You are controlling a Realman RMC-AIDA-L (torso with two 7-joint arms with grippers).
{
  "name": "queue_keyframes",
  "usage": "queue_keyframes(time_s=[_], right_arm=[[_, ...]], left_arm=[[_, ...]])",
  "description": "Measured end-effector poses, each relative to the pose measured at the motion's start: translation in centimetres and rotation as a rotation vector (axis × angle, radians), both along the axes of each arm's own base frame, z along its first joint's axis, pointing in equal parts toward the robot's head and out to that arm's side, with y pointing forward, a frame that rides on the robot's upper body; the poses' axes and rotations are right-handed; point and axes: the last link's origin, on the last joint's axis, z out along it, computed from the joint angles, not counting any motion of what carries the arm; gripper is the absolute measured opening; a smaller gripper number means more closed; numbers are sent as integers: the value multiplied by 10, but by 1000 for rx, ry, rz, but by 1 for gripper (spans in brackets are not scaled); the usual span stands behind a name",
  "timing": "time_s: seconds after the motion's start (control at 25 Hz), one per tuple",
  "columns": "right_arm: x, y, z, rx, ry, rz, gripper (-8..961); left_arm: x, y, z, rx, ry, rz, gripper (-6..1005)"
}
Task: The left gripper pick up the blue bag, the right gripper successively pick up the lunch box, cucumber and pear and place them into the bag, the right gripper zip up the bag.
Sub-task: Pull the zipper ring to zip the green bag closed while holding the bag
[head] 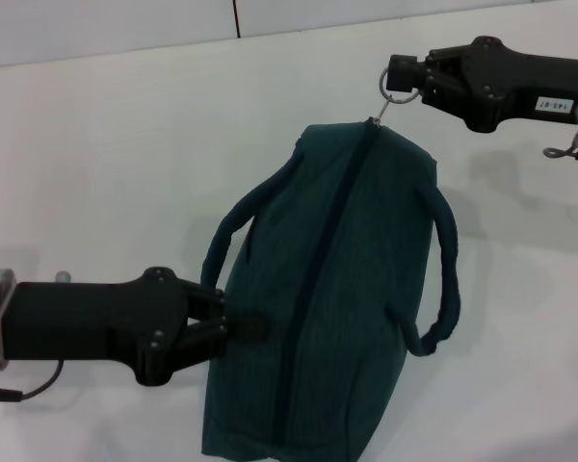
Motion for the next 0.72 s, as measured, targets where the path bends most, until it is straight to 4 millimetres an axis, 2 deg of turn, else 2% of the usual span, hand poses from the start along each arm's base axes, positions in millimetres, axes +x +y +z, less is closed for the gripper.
queue_keyframes(time_s=[0.4,0.72], right_arm=[[7,5,-6,34,-36,-32,17],[9,7,-26,24,-100,-46,17]], left_arm=[[0,-3,3,-41,-29,-42,72],[1,-3,4,-48,-92,-57,78]])
